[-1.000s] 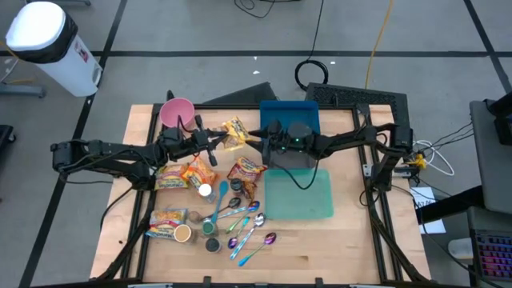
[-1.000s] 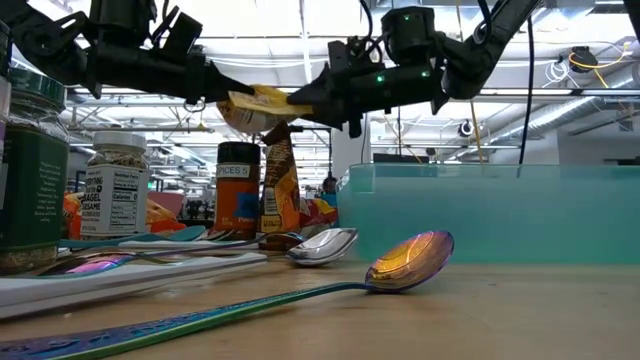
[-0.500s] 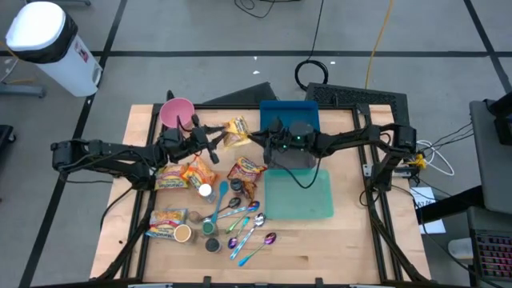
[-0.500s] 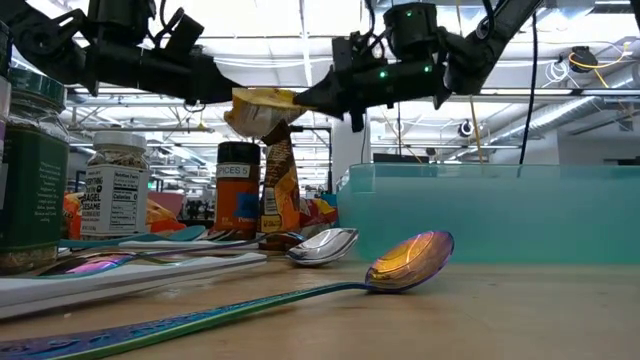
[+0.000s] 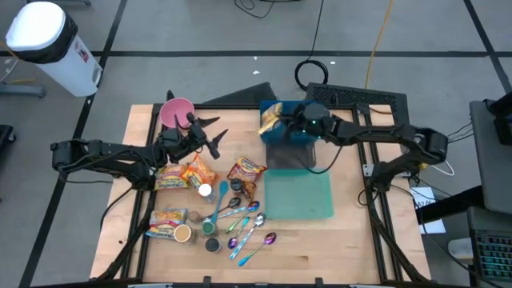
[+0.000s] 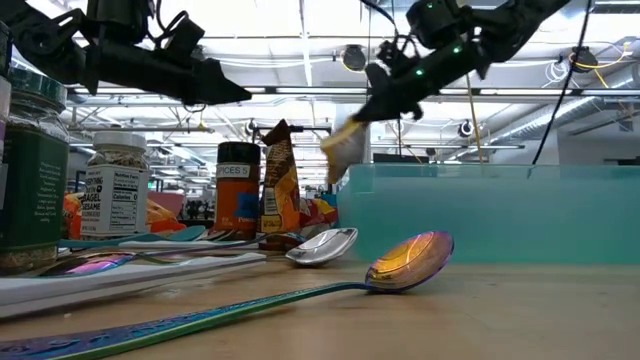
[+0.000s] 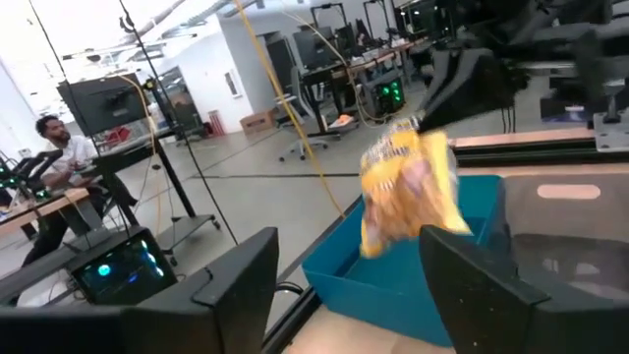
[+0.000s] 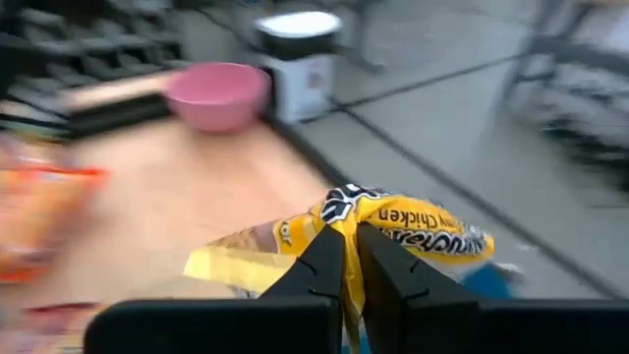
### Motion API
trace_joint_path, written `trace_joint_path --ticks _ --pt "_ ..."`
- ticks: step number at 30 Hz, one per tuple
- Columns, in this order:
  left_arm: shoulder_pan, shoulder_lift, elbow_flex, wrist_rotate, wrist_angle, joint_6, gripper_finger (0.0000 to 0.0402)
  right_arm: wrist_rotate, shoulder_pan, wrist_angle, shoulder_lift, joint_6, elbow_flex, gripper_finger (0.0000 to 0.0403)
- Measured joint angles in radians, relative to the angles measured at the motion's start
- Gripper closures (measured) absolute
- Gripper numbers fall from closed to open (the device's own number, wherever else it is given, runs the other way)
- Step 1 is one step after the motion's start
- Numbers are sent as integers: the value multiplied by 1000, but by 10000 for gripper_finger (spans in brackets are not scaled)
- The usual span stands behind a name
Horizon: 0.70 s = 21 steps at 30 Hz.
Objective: Pick & Place Food Item
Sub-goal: Put the yellow noodle pack into the blue bin
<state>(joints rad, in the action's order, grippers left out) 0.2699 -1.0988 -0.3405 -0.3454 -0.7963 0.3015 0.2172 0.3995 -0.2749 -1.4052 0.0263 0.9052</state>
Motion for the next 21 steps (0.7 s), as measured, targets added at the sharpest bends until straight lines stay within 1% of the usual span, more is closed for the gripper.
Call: trace_joint_path --ticks 4,7,14,17,21 --pt "1 0 0 2 16 0 144 154 24 44 76 -72 -68 399" --pt "1 0 0 3 17 -1 144 219 59 44 120 -145 -135 399" --pt "1 0 0 3 18 -4 144 225 181 28 150 -207 -306 399" --pt "1 0 0 4 18 -6 144 223 211 -30 151 -226 -378 399" --pt "1 0 0 4 18 -16 144 221 215 -141 150 -232 -448 399"
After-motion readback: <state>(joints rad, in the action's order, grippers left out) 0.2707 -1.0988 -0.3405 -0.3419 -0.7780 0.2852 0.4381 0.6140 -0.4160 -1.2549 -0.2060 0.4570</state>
